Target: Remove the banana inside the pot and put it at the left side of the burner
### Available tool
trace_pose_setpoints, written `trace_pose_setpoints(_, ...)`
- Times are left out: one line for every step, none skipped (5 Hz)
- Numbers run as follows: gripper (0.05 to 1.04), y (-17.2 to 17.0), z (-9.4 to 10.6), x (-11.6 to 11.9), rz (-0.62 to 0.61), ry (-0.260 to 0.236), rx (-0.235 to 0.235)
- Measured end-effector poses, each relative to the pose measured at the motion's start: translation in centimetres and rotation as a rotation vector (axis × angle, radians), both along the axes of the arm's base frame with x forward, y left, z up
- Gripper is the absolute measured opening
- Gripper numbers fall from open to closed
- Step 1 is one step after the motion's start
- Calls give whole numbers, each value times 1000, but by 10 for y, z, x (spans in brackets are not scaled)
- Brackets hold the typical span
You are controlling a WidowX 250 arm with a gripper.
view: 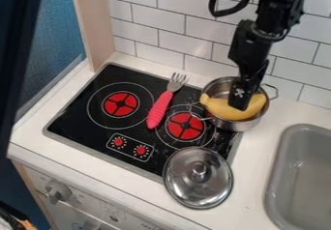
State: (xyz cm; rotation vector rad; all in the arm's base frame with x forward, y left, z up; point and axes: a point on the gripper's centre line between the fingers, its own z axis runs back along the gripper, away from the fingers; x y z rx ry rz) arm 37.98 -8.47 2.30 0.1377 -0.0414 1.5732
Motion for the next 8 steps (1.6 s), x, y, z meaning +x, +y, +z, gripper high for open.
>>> trace_pose_setpoints(1001,1,-3,1,25,-2,1)
trace_pose_setpoints(1000,2,-7,0,56,1,10)
trace_pose_setpoints(1001,2,-8,1,60,-6,11)
trace_pose_setpoints(1001,2,-16,-1,60,14,10)
trace_pose_setpoints(1001,6,-27,-2,90,35,1)
trace_pose_setpoints(944,9,-27,1,101,18,2)
trace_pose_setpoints(666,10,-27,2,103,16,7)
trace_pose_setpoints(605,11,-28,0,100,19,15)
